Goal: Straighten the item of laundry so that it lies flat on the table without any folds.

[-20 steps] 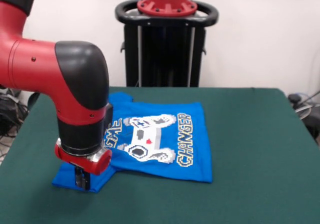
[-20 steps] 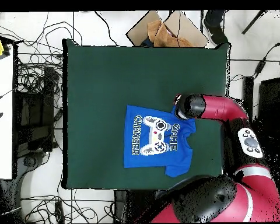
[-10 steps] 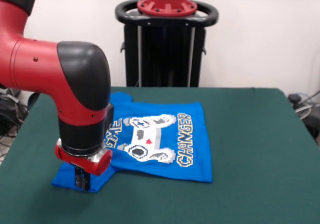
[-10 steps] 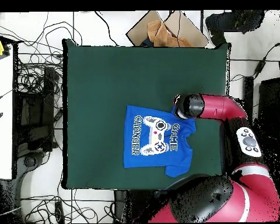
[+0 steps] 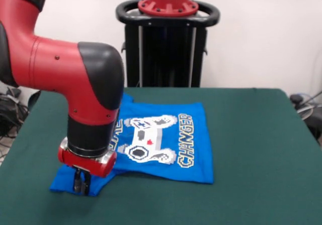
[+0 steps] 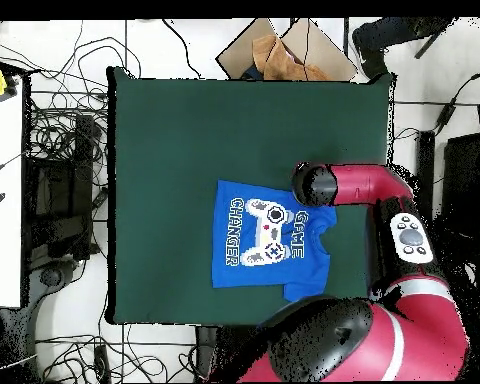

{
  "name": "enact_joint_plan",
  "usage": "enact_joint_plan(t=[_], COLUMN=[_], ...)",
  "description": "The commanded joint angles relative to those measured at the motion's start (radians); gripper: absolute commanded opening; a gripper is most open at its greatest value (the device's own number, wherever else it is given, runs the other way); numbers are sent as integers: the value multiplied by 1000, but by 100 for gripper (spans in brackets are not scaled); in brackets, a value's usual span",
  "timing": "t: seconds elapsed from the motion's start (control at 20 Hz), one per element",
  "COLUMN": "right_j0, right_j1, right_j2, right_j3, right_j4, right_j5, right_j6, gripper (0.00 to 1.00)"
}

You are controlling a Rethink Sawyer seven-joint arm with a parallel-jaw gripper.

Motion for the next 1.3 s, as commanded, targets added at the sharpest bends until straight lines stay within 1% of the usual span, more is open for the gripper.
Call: enact_joint_plan(t=[0.05, 0.3, 0.4, 0.45, 0.5, 0.6, 0.65, 0.8, 1.05, 1.15, 1.2, 1.25, 1.3], right_j0=[49, 60, 58, 58, 41, 46, 43, 60, 34, 37, 43, 28, 23], right_j1=[77, 60, 64, 60, 57, 30, 18, -55, -167, -227, -254, -270, -280], right_j2=[-34, -48, -44, -43, -17, -12, -6, -14, 20, 29, 26, 47, 53], right_j3=[-19, -1, -1, 5, 10, 11, 8, -4, 107, 117, 115, 126, 130], right_j4=[-115, -93, -64, -41, -11, 32, 73, 140, 192, 181, 162, 156, 150], right_j5=[-304, -290, -251, -210, -148, -10, 82, 290, 277, 250, 215, 162, 135], right_j6=[73, 76, 57, 45, 5, -50, -66, -115, -67, -76, -72, -80, -77], gripper=[0, 0, 0, 0, 0, 0, 0, 0, 0, 0, 0, 0, 0])
